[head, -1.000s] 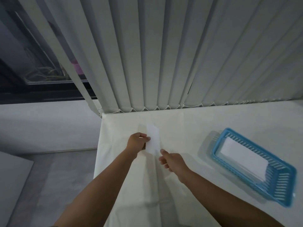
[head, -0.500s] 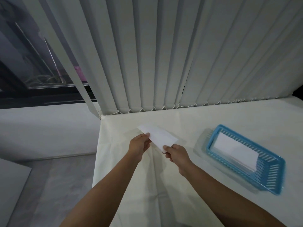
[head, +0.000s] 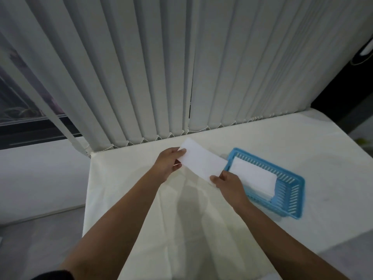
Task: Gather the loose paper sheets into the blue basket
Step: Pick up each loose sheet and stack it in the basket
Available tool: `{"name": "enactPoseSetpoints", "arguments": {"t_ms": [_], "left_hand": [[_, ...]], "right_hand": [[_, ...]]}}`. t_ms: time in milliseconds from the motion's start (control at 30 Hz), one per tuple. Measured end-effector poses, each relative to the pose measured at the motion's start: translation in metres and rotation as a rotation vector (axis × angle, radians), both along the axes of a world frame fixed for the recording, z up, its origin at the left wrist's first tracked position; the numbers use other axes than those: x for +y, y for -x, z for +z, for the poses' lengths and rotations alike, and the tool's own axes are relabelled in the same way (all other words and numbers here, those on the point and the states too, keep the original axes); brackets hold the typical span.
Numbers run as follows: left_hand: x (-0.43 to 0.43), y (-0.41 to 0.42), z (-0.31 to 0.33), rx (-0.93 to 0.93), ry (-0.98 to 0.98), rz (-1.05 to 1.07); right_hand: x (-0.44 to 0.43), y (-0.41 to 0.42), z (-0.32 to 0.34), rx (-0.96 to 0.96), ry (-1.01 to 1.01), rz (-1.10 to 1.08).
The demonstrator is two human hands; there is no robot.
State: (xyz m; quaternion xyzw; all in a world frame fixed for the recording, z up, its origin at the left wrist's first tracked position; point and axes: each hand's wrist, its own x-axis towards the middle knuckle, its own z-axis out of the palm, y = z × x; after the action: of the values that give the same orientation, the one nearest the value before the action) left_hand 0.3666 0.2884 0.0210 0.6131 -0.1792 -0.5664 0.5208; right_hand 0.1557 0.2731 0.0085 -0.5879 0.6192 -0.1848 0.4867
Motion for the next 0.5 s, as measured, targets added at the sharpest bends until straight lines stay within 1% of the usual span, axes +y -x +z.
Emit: {"name": "enactPoseSetpoints", "arguments": {"t_ms": [67,133,300,500], "left_hand": [[-0.009,0.017,0.000,-0.170,-0.019,-0.077],[-0.018,0.038,0.000,-0.256,-0.019,-0.118],[-0.041,0.088,-0.003,-0.379,-0.018,-0.149],[-0.064,0.137,-0.010,-0.499,-0.043,-0.173]], "right_hand": [[-0.006,0.020,0.004,-0.033,0.010,-0.053],[-0.012,0.041,0.006,-0.094,0.015,-0.132],[-0.033,0.093,0.005,-0.165,0.024,-0.335],[-0.052,0.147,0.002,-0.226,-0.001,-0.458]]}}
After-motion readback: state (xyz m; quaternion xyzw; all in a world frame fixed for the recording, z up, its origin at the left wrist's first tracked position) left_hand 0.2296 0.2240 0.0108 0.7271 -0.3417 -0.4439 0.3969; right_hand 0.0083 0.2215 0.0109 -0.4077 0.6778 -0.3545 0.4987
